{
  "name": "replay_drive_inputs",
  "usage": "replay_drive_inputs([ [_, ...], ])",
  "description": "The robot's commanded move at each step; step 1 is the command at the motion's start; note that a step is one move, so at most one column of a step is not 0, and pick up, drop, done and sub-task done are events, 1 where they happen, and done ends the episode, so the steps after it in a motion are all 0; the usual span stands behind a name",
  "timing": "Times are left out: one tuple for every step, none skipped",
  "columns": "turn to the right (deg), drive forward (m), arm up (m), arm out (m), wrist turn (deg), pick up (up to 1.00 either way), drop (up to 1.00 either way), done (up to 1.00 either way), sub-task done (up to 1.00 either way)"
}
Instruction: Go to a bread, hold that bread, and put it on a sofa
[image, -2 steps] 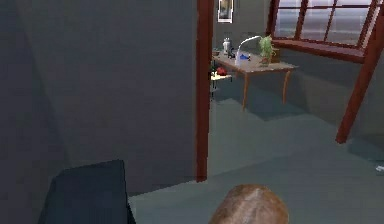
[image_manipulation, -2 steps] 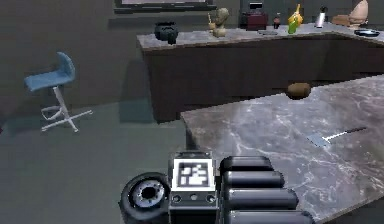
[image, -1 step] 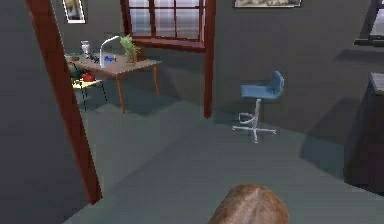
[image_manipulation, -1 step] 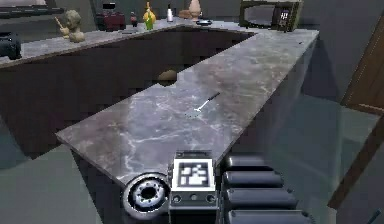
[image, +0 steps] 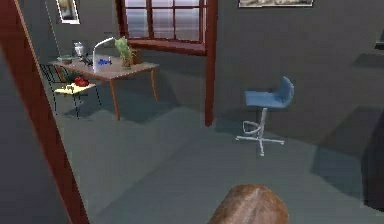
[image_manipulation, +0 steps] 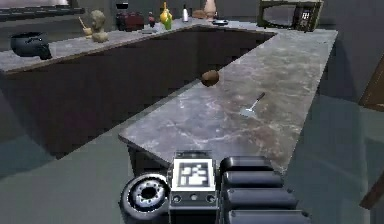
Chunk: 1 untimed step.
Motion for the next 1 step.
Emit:
replay_drive_inputs([
  [-18.0, 0.0, 0.0, 0.0, 0.0, 0.0, 0.0, 0.0, 0.0],
])
